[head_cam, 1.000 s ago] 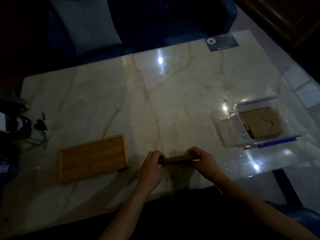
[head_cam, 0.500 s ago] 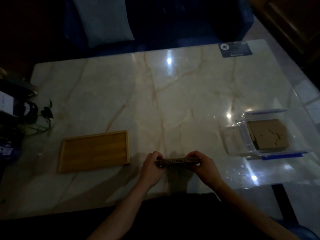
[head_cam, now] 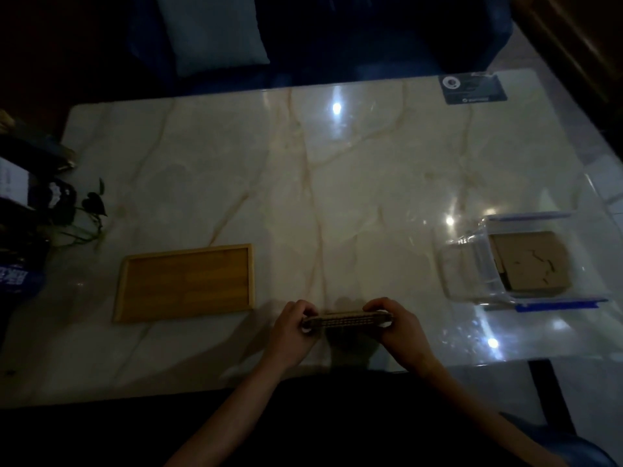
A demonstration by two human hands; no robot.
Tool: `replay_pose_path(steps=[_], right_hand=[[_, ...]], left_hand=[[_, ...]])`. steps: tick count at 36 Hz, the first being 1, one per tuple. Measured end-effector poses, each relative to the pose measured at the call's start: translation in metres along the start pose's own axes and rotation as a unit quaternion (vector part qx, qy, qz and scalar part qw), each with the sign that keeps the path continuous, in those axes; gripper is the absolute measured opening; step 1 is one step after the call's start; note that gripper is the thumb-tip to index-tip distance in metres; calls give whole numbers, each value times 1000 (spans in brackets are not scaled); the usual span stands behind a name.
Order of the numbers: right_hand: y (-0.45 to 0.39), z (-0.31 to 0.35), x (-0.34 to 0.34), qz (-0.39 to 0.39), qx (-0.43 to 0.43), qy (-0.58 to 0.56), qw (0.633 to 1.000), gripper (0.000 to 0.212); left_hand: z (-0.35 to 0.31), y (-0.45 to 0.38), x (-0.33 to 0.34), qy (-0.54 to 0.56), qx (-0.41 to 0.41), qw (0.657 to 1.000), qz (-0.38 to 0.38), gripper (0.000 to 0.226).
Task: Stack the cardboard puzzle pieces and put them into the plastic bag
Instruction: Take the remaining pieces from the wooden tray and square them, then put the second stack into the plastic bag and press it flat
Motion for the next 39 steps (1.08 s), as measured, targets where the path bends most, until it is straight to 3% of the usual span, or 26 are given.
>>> replay_pose_path(steps=[5,16,19,22,29,34,39], right_hand=[[1,3,-1,-2,-19,5,1000,40],[5,-6,-4,18,21,27,999,23],[7,-8,-9,14,35,22,999,28],[7,-8,-14,18,60,19,998,38],[1,-10,-22,77,94,-33,992,42],[1,-16,-41,105,120,-66,985,36],[-2,-31,-71,93,119,-77,985,37]], left_hand=[[2,2,1,6,8,1000,-20,27],[10,5,10,38,-27,999,-23,27],[13,5,13,69,-52,996,-18,36],[18,4,18,91,-85,992,10,29],[12,6,22,132,-88,987,38,18],[-6,9,32,220,-113,969,19,28],[-32,6,53,232,-124,965,17,37]])
Point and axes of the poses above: each hand's wrist, its own y-axis away from the middle knuckle, its own x-axis out of the palm, z = x × y, the point moved 6 cm from there along -y, towards the middle knuckle, and after that the axes turned 6 degrees about x, right-handed, at the moved point
